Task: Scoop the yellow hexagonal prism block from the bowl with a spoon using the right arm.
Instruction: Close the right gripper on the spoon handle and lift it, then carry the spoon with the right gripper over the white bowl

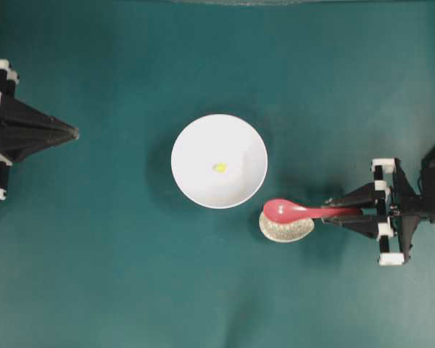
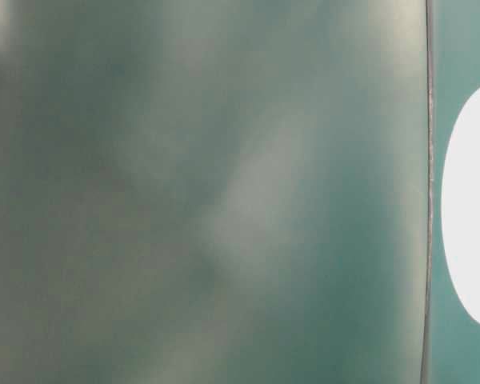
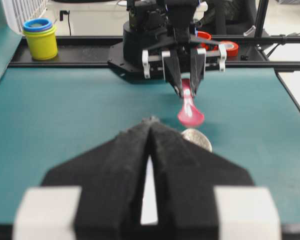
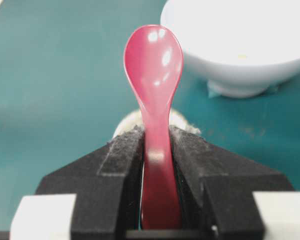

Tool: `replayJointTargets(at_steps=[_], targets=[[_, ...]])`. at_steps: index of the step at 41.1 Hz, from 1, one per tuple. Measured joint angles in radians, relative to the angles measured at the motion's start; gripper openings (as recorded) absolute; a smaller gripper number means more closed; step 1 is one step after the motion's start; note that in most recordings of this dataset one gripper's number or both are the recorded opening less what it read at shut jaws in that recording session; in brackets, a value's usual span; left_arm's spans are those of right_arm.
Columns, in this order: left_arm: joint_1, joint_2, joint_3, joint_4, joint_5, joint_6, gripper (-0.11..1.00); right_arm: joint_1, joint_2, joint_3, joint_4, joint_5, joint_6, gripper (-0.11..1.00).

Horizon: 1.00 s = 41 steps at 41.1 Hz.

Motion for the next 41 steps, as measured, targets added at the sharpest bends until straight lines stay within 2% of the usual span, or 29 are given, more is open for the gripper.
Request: replayJointTargets(at_steps=[7, 14, 18, 31, 37, 41], targets=[[0.000, 0.000, 0.000, 0.000, 0.035, 0.000, 0.02, -0.058, -0.095, -0.003, 0.000, 0.063, -0.055, 0.24], [0.000, 0.000, 0.000, 0.000, 0.037, 0.000, 0.02, -0.133, -0.215, -0.028, 0.000, 0.198, -0.137, 0.24], [0.000, 0.000, 0.000, 0.000, 0.037, 0.000, 0.02, -0.187, -0.288, -0.055, -0.002, 0.311, -0.192, 0.24], [0.000, 0.000, 0.000, 0.000, 0.015, 0.000, 0.02, -0.399, -0.463, -0.209, -0.015, 0.819, -0.377, 0.24], [0.000, 0.000, 0.000, -0.002, 0.000, 0.000, 0.02, -0.489, -0.477, -0.273, -0.015, 0.996, -0.416, 0.24], [0.000, 0.000, 0.000, 0.000, -0.002, 0.000, 0.02, -0.538, -0.477, -0.305, -0.020, 1.086, -0.416, 0.24]])
